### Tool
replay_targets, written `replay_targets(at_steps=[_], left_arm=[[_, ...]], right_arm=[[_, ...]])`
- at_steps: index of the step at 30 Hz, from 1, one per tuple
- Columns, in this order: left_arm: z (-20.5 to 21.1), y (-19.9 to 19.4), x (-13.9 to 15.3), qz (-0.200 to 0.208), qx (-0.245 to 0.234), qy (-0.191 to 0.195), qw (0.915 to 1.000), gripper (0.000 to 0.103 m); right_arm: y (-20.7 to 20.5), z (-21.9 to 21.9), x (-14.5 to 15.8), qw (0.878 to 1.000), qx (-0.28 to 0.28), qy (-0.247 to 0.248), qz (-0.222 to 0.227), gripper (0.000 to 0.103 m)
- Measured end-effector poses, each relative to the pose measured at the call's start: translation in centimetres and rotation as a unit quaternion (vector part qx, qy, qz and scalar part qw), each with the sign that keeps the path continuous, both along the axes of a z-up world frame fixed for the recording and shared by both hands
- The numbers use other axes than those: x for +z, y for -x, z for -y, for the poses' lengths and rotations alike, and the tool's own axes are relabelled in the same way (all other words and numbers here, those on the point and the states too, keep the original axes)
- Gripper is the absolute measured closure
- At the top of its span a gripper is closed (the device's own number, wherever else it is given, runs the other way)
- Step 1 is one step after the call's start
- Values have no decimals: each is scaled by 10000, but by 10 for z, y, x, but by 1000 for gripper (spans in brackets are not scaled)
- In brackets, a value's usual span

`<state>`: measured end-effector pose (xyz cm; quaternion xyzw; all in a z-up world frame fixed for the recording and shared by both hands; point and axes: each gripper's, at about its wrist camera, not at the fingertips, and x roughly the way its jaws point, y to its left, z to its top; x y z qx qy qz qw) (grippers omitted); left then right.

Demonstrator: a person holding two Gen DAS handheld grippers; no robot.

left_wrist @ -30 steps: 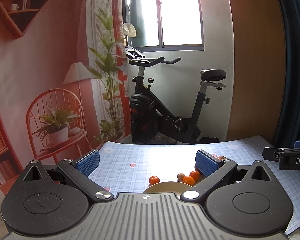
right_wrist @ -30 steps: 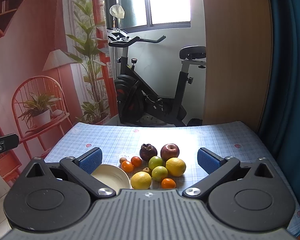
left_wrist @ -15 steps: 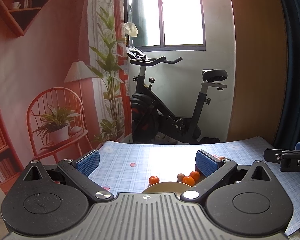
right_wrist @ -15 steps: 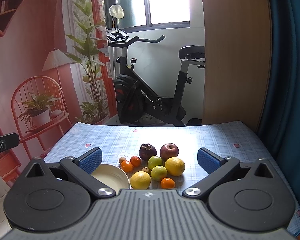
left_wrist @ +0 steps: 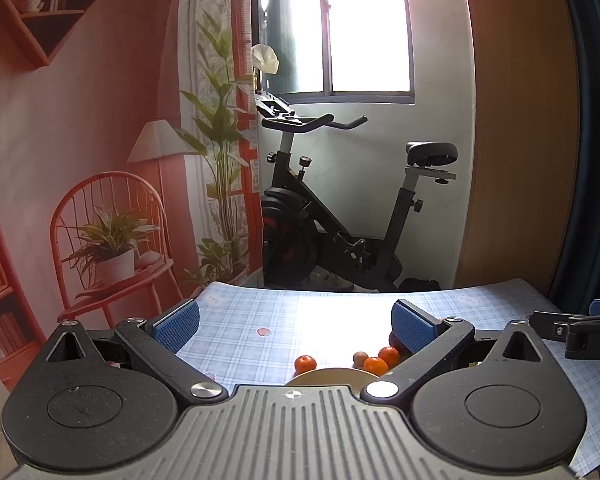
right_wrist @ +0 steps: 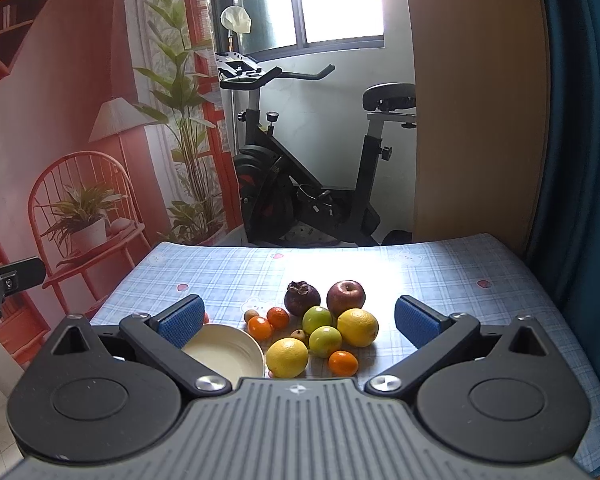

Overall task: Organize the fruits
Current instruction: 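Lower the left gripper onto the large yellow grapefruit and close it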

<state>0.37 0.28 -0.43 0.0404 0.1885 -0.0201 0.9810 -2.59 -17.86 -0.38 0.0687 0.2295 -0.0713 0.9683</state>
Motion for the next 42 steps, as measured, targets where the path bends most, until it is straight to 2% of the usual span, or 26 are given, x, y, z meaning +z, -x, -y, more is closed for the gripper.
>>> replay_targets(at_steps=[3,6,10,14,18,22,26,32,35,39,42], left_arm=[[1,-17,-7,-91,-151,113,9998,0],[-3,-38,-15,-121,12,198,9997,0],[-10,-61,-26,-122,240,163,9995,1],[-22,-84,-33,-264,276,265,9989,2],[-24,-102,-42,-310,349,213,9987,5],[-22,-112,-55,-434,204,285,9984,6],[-15,-124,-75,-694,-258,487,9961,12],[4,-135,-100,-814,-610,595,9930,15],[21,-146,-110,-1178,-808,278,9894,22],[34,-155,-114,-1309,-846,-61,9878,24],[37,-162,-120,-1332,-972,-173,9862,28]], right_arm=[[-5,3,-5,9995,261,102,127,0],[-13,10,-9,9990,144,248,329,0],[-27,26,-18,9986,116,195,470,0],[-40,35,-26,9974,-55,333,637,0],[-61,46,-38,9992,-54,175,351,0],[-80,56,-53,9999,70,70,58,0],[-92,65,-72,9998,83,78,-151,0],[-102,68,-98,9990,167,167,-375,0],[-106,67,-114,9984,253,123,-489,0],[-110,67,-131,9975,359,118,-602,9],[-110,65,-138,9966,514,148,-628,9]])
